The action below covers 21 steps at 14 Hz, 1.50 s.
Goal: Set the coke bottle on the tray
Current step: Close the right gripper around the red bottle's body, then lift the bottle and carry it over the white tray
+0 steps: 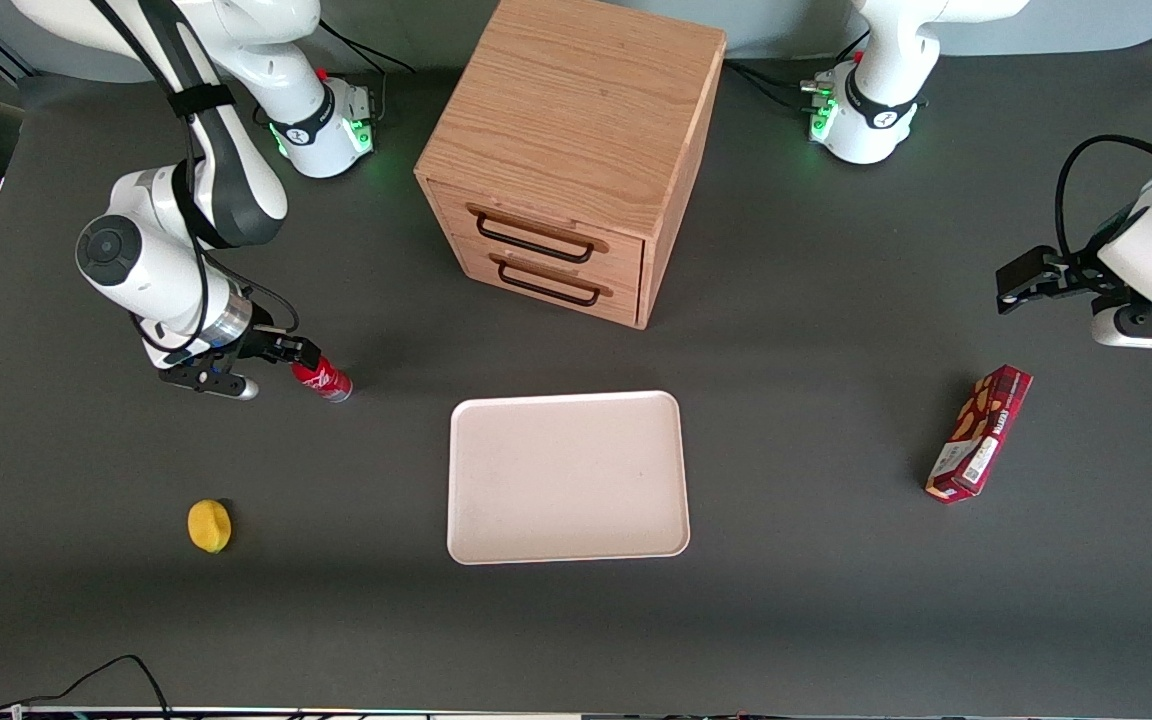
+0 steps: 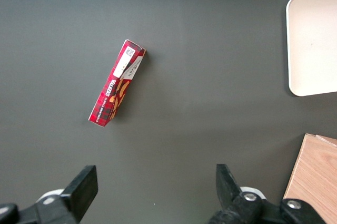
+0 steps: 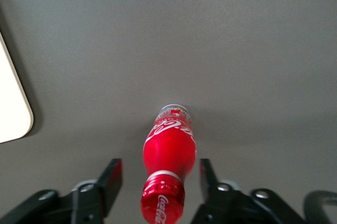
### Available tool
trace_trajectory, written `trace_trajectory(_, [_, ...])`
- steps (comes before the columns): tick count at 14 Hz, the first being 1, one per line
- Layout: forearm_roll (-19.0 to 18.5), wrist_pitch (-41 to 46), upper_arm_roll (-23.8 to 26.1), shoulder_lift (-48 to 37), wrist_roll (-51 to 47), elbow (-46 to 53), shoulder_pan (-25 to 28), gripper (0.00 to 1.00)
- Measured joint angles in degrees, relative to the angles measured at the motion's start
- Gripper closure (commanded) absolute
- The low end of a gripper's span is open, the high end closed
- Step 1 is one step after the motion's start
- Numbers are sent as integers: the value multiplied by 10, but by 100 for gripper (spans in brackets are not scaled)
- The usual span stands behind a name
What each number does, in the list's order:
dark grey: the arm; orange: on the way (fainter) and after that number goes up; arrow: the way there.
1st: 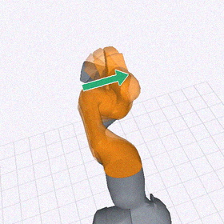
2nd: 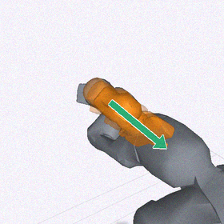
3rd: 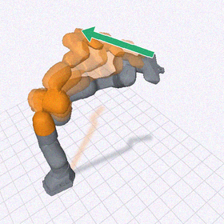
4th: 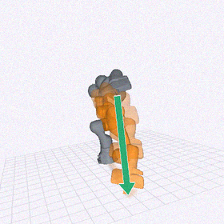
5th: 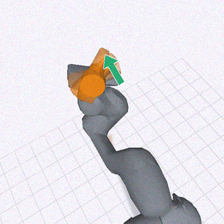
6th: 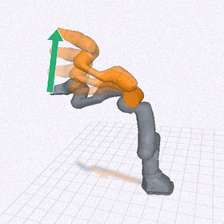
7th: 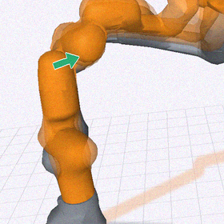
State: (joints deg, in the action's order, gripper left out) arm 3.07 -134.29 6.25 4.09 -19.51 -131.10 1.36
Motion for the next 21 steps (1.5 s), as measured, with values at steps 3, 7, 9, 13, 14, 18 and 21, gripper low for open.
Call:
trace_trajectory(3, [-5,0,0,-1,0,0,0,100])
trace_trajectory(7, [-28,59,1,-8,0,32,1,100])
trace_trajectory(9, [-39,188,1,-21,2,118,1,100])
trace_trajectory(13, [-40,394,0,-23,4,325,1,100])
trace_trajectory(14, [-40,440,0,-11,0,382,1,100])
trace_trajectory(18, [-39,552,48,120,-103,609,13,100])
trace_trajectory(21, [-40,537,92,234,-224,714,31,100])
